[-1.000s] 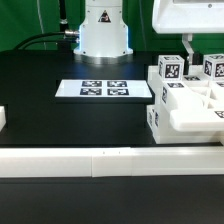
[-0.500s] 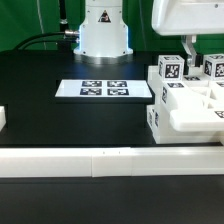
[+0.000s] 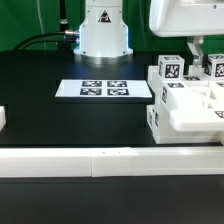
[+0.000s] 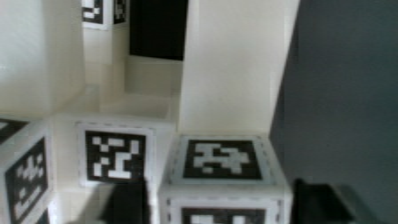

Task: Assemble chair

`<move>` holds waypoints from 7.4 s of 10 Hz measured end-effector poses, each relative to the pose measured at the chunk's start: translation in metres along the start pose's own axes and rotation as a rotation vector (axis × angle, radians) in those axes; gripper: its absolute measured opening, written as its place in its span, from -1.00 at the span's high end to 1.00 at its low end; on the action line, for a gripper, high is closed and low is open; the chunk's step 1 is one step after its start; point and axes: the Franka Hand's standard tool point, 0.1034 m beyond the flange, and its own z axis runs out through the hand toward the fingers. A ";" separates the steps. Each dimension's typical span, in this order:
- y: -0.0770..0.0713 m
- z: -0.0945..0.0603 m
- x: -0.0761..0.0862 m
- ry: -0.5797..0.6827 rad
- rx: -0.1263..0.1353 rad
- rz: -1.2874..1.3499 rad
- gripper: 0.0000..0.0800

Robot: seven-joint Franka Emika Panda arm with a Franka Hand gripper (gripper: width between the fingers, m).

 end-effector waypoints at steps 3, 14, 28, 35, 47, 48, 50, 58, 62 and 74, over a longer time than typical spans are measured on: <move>0.000 0.000 0.000 0.004 0.002 0.068 0.29; 0.000 0.000 0.003 0.051 0.051 0.963 0.29; -0.006 0.001 0.000 0.007 0.118 1.373 -0.61; -0.011 0.000 -0.003 0.020 0.097 0.888 -0.62; 0.002 -0.001 -0.001 0.033 0.010 0.100 -0.07; 0.002 -0.001 -0.001 0.034 0.010 0.110 0.29; 0.002 -0.001 -0.001 0.036 0.011 0.135 0.29; -0.002 0.001 0.000 0.061 0.073 1.011 0.29; -0.001 0.001 0.001 0.019 0.076 1.253 0.29; -0.005 -0.004 0.005 0.043 0.010 0.443 -0.62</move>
Offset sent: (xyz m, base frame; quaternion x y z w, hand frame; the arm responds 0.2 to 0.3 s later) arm -0.0113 -0.0045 0.0035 -0.0012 0.0201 0.0839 0.9963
